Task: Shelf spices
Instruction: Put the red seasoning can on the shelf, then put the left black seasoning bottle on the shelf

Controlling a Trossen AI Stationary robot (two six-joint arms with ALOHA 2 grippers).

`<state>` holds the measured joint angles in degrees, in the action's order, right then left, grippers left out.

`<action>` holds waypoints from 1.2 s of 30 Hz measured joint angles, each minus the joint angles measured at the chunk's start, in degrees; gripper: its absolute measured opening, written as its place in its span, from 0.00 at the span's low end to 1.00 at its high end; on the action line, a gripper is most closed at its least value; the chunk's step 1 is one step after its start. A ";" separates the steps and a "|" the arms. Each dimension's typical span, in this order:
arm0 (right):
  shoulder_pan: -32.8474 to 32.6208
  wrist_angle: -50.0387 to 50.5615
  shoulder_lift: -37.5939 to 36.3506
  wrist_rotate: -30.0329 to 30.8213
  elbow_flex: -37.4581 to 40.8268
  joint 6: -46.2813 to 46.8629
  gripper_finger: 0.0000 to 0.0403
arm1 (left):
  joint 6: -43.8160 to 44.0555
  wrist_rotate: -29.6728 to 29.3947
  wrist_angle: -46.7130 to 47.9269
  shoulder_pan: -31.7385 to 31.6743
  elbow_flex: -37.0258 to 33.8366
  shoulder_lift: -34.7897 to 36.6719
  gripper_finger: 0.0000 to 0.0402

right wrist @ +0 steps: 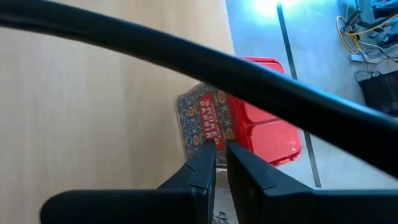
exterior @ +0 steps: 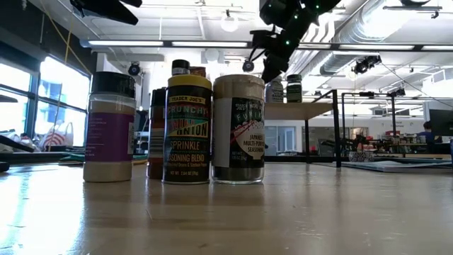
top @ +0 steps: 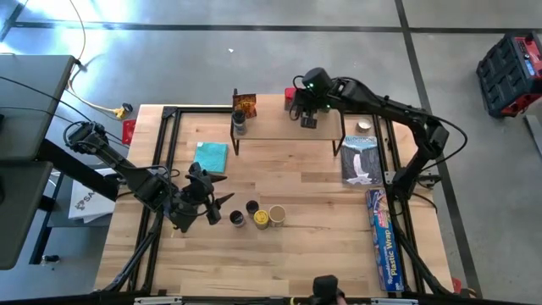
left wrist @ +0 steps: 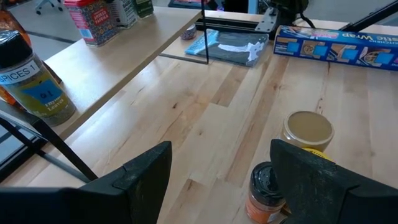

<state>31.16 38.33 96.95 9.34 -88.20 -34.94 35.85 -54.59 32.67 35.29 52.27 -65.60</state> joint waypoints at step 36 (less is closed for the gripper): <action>-44.18 3.61 -5.53 11.66 7.83 24.29 0.00 | 9.01 0.18 0.04 4.48 0.00 -6.86 0.66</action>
<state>-13.02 41.94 91.42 21.00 -80.37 -10.65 44.87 -54.41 32.71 39.76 52.27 -72.47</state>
